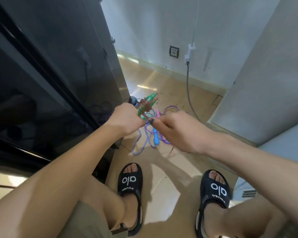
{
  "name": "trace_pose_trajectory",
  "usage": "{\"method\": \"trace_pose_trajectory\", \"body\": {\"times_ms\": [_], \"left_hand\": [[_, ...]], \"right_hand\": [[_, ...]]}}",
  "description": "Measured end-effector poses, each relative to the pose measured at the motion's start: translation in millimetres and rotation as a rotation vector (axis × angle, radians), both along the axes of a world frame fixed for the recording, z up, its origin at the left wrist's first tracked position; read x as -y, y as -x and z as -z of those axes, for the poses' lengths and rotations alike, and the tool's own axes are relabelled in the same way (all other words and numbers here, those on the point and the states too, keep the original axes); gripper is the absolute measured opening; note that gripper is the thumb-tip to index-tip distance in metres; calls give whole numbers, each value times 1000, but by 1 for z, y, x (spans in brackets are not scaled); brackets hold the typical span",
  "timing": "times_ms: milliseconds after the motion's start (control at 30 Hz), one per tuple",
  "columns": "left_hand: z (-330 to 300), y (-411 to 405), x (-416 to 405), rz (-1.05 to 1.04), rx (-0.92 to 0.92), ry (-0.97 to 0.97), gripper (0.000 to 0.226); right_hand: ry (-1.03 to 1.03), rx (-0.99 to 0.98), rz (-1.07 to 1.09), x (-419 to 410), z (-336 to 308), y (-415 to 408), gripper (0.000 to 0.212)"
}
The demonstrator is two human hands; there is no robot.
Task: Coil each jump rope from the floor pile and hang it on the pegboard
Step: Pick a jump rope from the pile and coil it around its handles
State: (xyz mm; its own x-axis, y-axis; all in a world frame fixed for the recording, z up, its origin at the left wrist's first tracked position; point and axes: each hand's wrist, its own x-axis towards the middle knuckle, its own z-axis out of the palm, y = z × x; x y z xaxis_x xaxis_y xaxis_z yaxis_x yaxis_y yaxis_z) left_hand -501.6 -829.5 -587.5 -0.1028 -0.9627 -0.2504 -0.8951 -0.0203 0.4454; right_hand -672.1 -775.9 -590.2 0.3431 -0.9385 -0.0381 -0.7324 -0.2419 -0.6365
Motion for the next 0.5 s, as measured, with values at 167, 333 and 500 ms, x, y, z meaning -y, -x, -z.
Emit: {"method": "trace_pose_trajectory", "body": {"times_ms": [167, 333, 500], "left_hand": [[6, 13, -10, 235, 315, -21, 13], [5, 30, -27, 498, 584, 120, 26], [-5, 30, -39, 608, 485, 220, 17]], "right_hand": [[161, -20, 14, 17, -28, 12, 49], [272, -166, -10, 36, -16, 13, 55], [-59, -34, -31, 48, 10, 28, 59]]}}
